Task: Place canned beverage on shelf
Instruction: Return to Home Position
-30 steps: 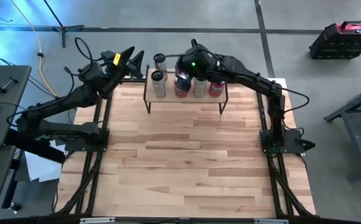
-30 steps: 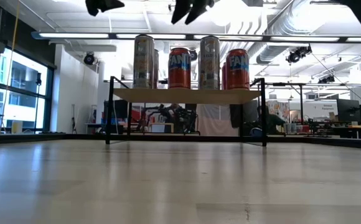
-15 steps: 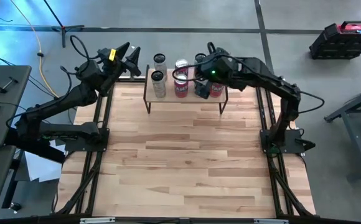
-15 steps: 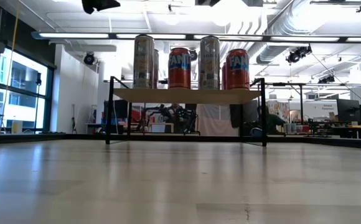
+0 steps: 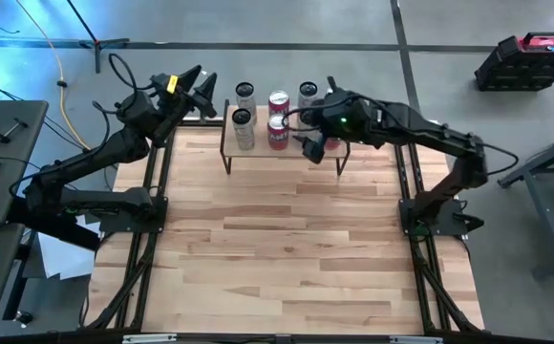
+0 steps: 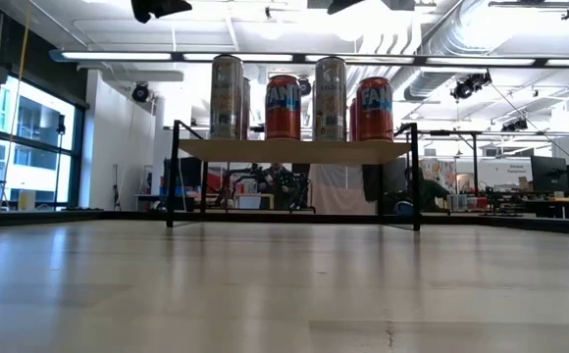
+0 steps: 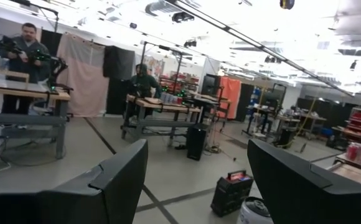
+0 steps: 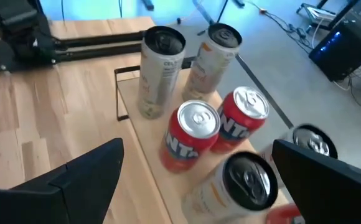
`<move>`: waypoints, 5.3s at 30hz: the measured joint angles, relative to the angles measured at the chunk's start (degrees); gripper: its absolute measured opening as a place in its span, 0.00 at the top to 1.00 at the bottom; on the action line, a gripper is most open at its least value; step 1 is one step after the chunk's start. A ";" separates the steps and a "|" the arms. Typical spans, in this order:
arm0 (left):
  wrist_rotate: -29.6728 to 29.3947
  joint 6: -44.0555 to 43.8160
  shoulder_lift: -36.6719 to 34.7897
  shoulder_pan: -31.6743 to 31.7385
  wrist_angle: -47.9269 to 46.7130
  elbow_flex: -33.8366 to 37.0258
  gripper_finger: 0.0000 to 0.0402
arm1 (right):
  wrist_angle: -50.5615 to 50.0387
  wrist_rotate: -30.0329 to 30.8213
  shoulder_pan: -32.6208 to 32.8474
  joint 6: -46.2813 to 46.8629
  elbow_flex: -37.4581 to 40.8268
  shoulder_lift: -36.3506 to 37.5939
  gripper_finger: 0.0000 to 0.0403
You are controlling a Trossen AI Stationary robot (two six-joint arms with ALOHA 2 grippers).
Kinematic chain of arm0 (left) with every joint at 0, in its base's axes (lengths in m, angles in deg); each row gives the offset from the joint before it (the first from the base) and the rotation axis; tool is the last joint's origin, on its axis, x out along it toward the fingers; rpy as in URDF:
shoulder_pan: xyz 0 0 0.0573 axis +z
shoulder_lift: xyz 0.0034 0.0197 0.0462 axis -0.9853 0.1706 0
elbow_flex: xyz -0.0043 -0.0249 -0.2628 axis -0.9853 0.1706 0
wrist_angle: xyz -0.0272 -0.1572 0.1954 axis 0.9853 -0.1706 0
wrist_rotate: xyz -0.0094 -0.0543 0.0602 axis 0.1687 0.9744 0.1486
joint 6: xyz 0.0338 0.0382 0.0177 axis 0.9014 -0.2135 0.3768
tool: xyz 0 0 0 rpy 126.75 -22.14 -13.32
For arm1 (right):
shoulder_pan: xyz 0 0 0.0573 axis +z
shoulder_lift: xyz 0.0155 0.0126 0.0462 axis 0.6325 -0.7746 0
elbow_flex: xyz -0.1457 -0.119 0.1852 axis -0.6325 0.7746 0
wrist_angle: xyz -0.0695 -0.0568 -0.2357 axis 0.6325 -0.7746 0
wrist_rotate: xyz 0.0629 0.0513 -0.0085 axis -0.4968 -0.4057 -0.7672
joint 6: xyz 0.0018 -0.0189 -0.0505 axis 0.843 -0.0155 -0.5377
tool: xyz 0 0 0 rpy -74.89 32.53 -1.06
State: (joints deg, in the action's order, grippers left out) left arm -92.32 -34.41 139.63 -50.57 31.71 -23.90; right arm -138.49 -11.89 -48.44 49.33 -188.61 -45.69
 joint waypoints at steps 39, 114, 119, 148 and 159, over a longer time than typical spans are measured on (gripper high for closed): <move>13.13 -5.55 -6.11 -5.73 -19.96 0.00 0.34 | 37.73 -14.74 3.28 17.73 41.25 31.88 0.02; 35.18 -0.45 -30.75 -10.25 -54.44 0.00 0.98 | 28.66 -9.21 18.49 15.87 40.07 39.91 0.87; 39.37 2.05 -30.75 -10.28 -53.96 0.10 0.98 | 28.88 -2.59 18.49 8.35 40.07 39.55 0.87; 33.09 3.11 -38.29 -10.25 -24.37 19.14 0.98 | 35.61 -31.17 14.81 -2.69 40.07 42.51 0.87; 33.08 2.87 -38.77 -10.25 -24.16 19.66 0.98 | 26.03 -21.70 8.67 2.58 40.07 43.37 0.87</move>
State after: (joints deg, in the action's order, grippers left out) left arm -59.24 -31.54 100.86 -60.83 7.55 -4.23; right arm -112.46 -33.60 -39.78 51.91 -148.55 -2.32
